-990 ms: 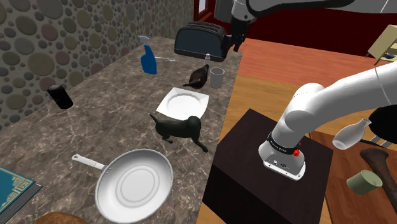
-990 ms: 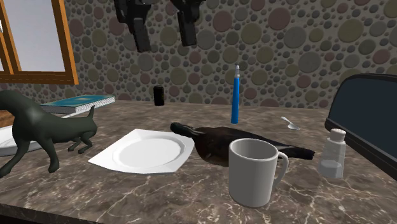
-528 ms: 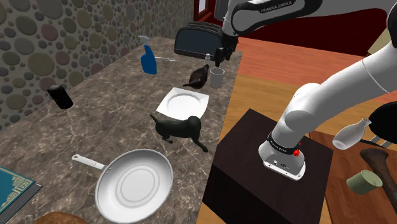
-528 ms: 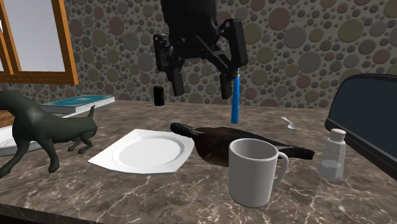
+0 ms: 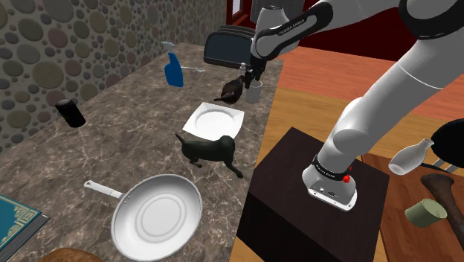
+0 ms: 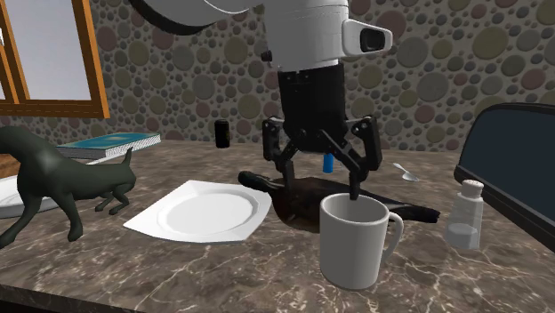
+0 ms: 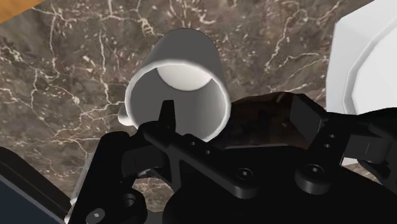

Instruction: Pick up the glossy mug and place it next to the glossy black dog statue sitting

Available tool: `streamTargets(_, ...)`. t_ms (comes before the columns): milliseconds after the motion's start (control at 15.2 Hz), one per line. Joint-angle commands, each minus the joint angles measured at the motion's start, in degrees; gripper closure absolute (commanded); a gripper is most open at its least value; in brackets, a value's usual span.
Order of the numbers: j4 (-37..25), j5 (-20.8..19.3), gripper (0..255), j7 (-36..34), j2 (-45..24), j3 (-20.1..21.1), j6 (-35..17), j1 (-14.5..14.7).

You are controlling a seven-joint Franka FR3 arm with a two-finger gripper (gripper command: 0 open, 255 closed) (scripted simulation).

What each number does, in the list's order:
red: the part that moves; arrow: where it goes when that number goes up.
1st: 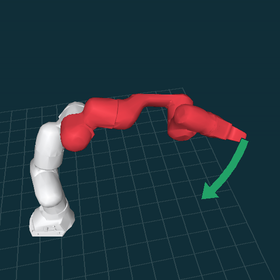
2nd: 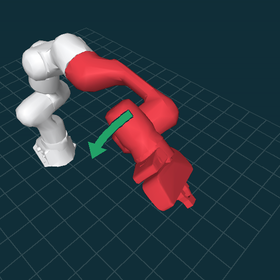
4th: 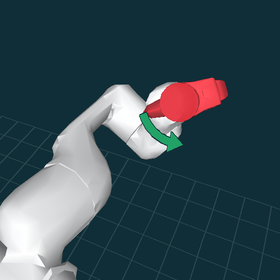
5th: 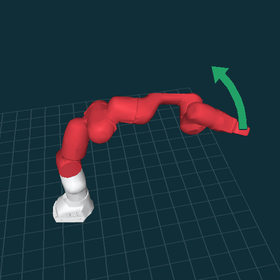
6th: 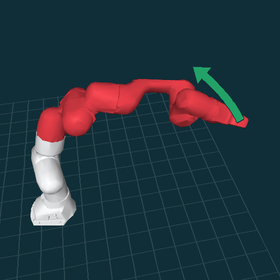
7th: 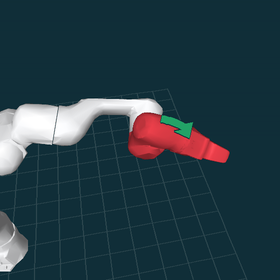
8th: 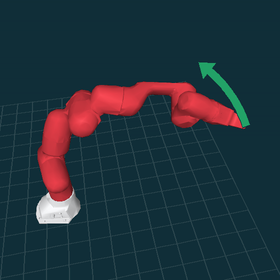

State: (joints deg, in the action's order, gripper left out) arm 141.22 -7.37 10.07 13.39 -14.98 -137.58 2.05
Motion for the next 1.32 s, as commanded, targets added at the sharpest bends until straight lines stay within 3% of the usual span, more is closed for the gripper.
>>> streamTargets(0,-0.51,0.63,0,0.96,-2.85,-0.47,-2.40,0.24)
streamTargets(462,0.49,1.86,0,1.89,-7.36,-0.99,-7.84,0.43)
streamTargets(924,0.49,1.86,0,1.89,-7.36,-0.99,-7.83,0.43)
streamTargets(990,0.49,1.86,255,1.89,-7.36,-0.99,-7.83,0.43)
streamTargets(1254,0.49,1.86,255,1.89,-7.36,-0.99,-7.83,0.43)
